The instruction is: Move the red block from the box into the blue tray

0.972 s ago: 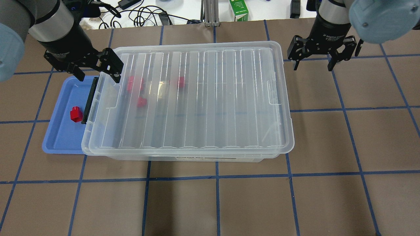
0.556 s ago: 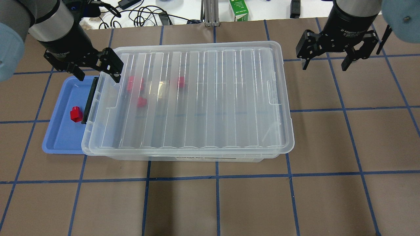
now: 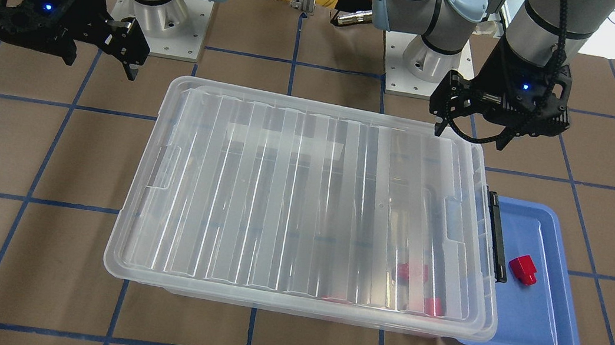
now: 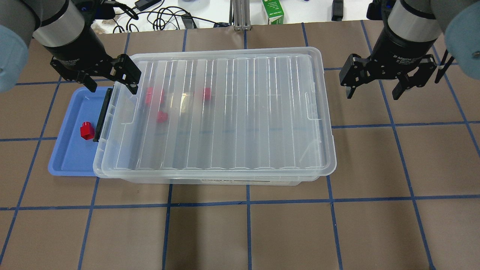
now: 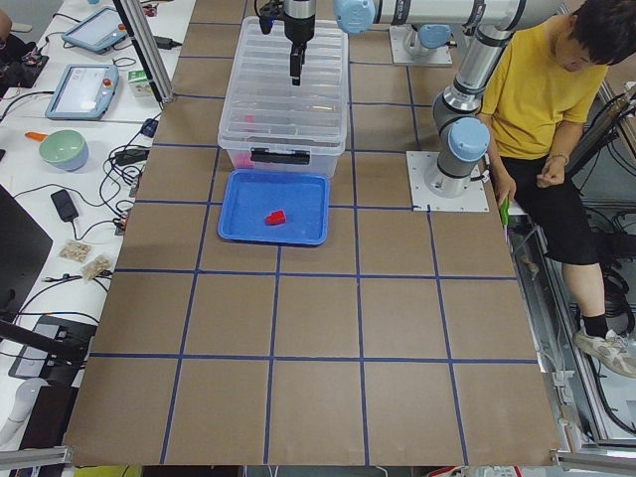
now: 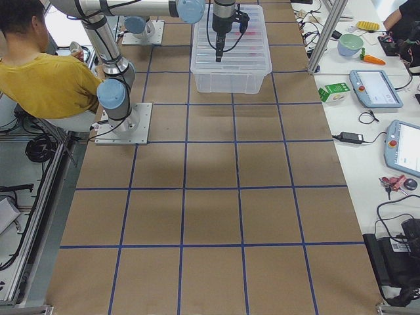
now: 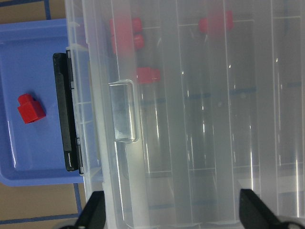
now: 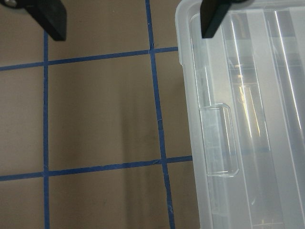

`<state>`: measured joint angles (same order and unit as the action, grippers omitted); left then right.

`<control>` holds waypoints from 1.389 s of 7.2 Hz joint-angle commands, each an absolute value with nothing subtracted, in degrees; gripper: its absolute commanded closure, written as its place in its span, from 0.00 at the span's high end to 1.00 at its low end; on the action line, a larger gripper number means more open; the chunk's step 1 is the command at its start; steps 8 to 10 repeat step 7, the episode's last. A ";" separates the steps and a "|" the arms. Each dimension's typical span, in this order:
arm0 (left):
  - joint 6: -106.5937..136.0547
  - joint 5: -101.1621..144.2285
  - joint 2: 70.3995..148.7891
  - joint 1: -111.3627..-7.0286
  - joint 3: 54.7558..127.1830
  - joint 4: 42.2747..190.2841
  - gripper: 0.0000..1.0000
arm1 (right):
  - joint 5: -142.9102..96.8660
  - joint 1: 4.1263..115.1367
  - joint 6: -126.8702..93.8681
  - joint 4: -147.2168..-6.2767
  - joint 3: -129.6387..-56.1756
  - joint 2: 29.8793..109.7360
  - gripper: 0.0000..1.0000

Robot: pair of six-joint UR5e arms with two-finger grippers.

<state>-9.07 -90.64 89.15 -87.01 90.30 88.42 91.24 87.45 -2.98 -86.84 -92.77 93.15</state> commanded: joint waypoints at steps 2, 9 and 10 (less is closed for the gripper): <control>-9.05 -90.79 90.26 -86.92 89.39 88.50 1.00 | 91.14 87.28 -2.73 -87.28 -92.91 93.78 1.00; -9.14 -90.70 90.09 -86.92 89.65 88.51 1.00 | 91.14 87.36 -3.34 -87.45 -92.91 94.66 1.00; -9.14 -90.70 90.09 -86.92 89.65 88.51 1.00 | 91.14 87.36 -3.34 -87.45 -92.91 94.66 1.00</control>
